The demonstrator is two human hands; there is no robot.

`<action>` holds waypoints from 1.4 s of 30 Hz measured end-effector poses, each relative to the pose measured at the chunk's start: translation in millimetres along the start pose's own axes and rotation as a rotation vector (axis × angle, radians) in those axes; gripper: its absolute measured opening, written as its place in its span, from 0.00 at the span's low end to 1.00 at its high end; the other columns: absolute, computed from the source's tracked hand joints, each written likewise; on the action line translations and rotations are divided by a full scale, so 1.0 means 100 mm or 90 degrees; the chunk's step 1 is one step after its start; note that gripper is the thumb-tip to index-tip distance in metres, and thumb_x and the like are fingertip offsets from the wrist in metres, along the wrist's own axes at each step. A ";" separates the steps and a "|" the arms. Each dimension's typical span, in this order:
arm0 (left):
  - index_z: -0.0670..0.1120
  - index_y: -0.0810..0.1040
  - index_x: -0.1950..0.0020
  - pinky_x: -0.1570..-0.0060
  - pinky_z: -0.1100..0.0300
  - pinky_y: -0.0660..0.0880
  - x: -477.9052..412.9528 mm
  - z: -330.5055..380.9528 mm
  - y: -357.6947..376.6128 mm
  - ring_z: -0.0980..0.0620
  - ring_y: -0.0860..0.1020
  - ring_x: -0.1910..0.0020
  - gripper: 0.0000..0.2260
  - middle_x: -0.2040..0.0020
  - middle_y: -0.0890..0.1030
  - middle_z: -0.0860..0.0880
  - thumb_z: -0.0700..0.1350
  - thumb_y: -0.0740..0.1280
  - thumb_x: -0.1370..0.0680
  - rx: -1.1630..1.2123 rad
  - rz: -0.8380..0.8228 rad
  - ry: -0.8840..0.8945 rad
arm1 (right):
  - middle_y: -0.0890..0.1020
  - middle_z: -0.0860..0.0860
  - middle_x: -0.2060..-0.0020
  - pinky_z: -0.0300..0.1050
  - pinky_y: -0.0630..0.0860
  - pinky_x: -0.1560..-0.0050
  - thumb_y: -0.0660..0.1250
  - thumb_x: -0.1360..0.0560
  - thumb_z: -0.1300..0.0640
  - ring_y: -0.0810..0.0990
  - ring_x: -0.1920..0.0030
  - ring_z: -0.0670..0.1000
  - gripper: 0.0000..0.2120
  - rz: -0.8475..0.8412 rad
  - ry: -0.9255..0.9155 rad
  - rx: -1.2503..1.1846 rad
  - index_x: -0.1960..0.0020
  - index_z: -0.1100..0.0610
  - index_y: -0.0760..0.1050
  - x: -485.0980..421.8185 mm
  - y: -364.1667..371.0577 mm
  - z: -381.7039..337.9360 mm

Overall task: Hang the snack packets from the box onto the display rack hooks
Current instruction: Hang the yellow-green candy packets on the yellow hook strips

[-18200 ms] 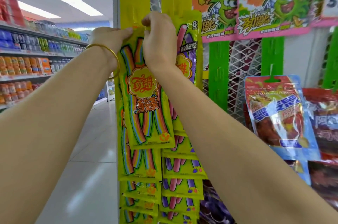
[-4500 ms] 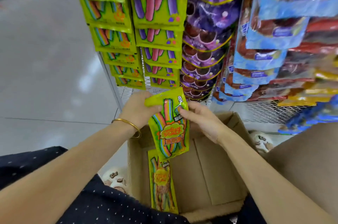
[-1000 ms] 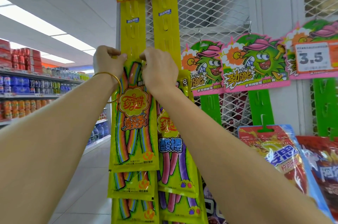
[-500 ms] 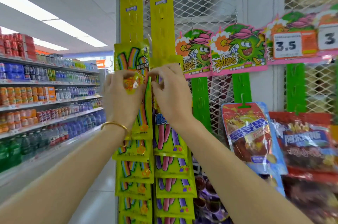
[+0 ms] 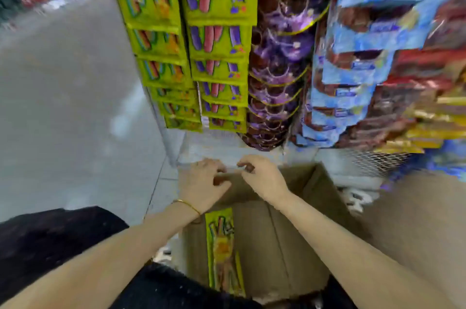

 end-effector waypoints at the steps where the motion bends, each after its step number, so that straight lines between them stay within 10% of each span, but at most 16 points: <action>1: 0.48 0.79 0.48 0.45 0.51 0.71 0.03 -0.19 0.20 0.45 0.75 0.47 0.22 0.49 0.78 0.48 0.60 0.61 0.35 -0.018 -0.045 -0.034 | 0.80 0.54 0.47 0.47 0.73 0.48 0.65 0.25 0.60 0.77 0.46 0.55 0.12 -0.049 0.045 0.014 0.42 0.55 0.77 -0.02 0.25 0.25; 7: 0.51 0.77 0.44 0.41 0.51 0.71 0.09 -0.90 0.80 0.45 0.73 0.43 0.15 0.43 0.75 0.47 0.51 0.69 0.29 -0.037 -0.160 -0.139 | 0.77 0.59 0.51 0.59 0.77 0.56 0.69 0.26 0.59 0.78 0.61 0.56 0.09 -0.282 0.341 -0.057 0.50 0.56 0.70 0.09 1.69 1.33; 11: 0.49 0.77 0.43 0.40 0.52 0.70 0.11 -1.13 0.90 0.47 0.73 0.44 0.14 0.44 0.75 0.48 0.47 0.69 0.28 -0.015 -0.170 -0.154 | 0.74 0.57 0.37 0.48 0.71 0.43 0.66 0.25 0.58 0.74 0.38 0.58 0.23 -0.320 0.428 -0.049 0.33 0.62 0.65 0.19 2.28 1.60; 19: 0.48 0.77 0.45 0.42 0.52 0.72 0.08 -1.27 0.87 0.49 0.75 0.45 0.12 0.45 0.74 0.50 0.42 0.69 0.28 0.068 -0.121 -0.167 | 0.75 0.60 0.37 0.44 0.71 0.42 0.66 0.24 0.59 0.74 0.37 0.57 0.20 -0.277 0.600 -0.097 0.35 0.65 0.69 0.27 2.77 1.85; 33: 0.48 0.77 0.44 0.45 0.59 0.72 0.08 -1.31 0.79 0.53 0.74 0.49 0.12 0.45 0.72 0.52 0.40 0.68 0.27 0.109 -0.104 -0.188 | 0.79 0.57 0.43 0.45 0.72 0.43 0.65 0.24 0.59 0.77 0.42 0.56 0.13 -0.253 0.551 -0.180 0.40 0.60 0.75 0.24 2.94 1.74; 42: 0.44 0.70 0.33 0.37 0.55 0.66 -0.12 -1.10 0.56 0.46 0.70 0.37 0.28 0.37 0.72 0.44 0.45 0.73 0.30 0.120 -0.016 -0.222 | 0.82 0.52 0.49 0.54 0.74 0.42 0.64 0.23 0.59 0.80 0.48 0.53 0.08 -0.427 0.330 -0.434 0.45 0.51 0.76 0.06 1.56 1.09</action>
Point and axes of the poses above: each hand's wrist, its own x-axis away from the middle knuckle, its own y-axis out of the palm, z = x × y, the point moved 8 cm from there along -x, towards the middle knuckle
